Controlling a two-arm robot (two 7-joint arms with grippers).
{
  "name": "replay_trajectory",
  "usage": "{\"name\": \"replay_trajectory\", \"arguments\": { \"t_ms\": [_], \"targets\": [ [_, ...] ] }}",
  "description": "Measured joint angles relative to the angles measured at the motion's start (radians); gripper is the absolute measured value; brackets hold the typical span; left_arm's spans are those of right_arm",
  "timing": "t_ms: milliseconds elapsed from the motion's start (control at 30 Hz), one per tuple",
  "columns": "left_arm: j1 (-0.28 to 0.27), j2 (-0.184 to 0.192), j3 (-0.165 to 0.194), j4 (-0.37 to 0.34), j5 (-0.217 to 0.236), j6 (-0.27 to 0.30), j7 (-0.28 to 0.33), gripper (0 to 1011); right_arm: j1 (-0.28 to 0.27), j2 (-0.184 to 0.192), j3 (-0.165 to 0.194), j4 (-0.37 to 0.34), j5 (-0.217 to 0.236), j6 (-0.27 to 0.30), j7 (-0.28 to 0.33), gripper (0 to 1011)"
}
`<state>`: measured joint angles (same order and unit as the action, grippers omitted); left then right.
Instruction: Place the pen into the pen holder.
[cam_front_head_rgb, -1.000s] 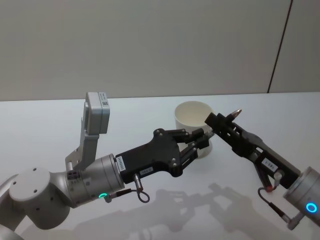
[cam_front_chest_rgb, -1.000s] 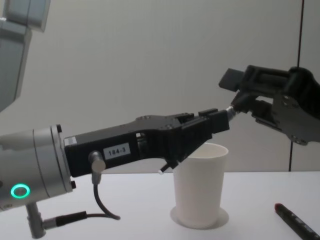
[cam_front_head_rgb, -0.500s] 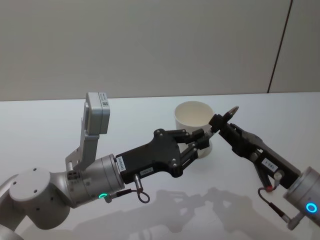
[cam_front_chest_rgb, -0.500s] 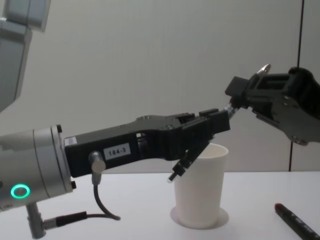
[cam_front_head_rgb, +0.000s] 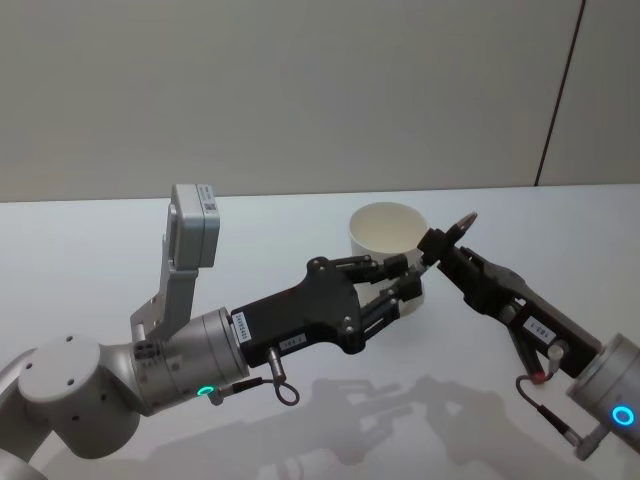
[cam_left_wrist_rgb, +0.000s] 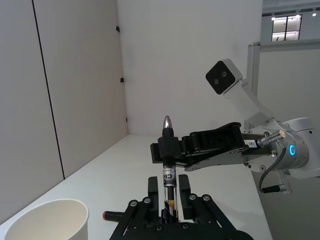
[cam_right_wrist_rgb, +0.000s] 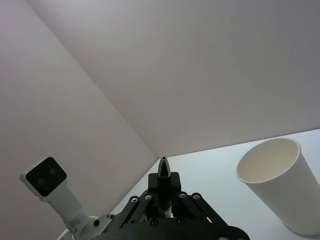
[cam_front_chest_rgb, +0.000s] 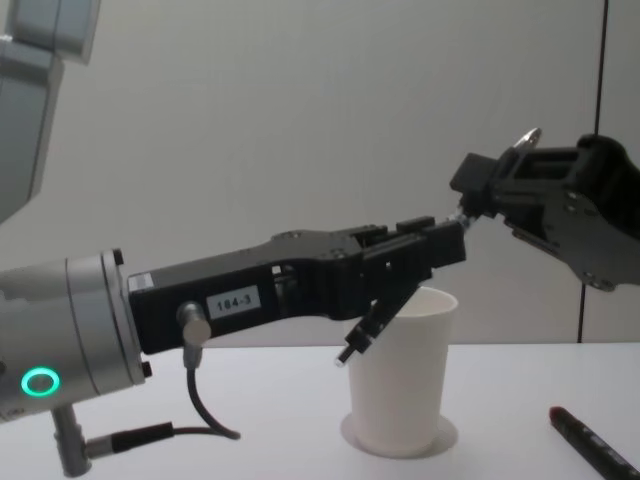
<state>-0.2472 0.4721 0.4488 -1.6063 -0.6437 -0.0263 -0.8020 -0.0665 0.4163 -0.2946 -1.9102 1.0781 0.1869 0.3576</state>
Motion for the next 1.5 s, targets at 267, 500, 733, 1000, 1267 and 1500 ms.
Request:
{"name": "replay_trajectory", "arguments": {
  "t_ms": [267,500,733,1000,1267,1500],
  "targets": [
    [0.0,0.0,0.0,0.0,0.0,0.0,0.0,460,0.0,0.0,0.0,0.0,0.0,0.0,0.0,116],
    [0.0,0.0,0.0,0.0,0.0,0.0,0.0,694,0.0,0.0,0.0,0.0,0.0,0.0,0.0,116],
    [0.0,0.0,0.0,0.0,0.0,0.0,0.0,900,0.0,0.0,0.0,0.0,0.0,0.0,0.0,116],
    [0.0,0.0,0.0,0.0,0.0,0.0,0.0,1001,0.0,0.007,0.001,0.001,0.003,-0.011,0.008,116],
    [0.0,0.0,0.0,0.0,0.0,0.0,0.0,1001,-0.005,0.027,0.012,-0.001,0.013,-0.032,0.014,116],
    [0.0,0.0,0.0,0.0,0.0,0.0,0.0,1001,-0.02,0.064,0.034,-0.007,0.033,-0.061,0.009,116]
  ]
}}
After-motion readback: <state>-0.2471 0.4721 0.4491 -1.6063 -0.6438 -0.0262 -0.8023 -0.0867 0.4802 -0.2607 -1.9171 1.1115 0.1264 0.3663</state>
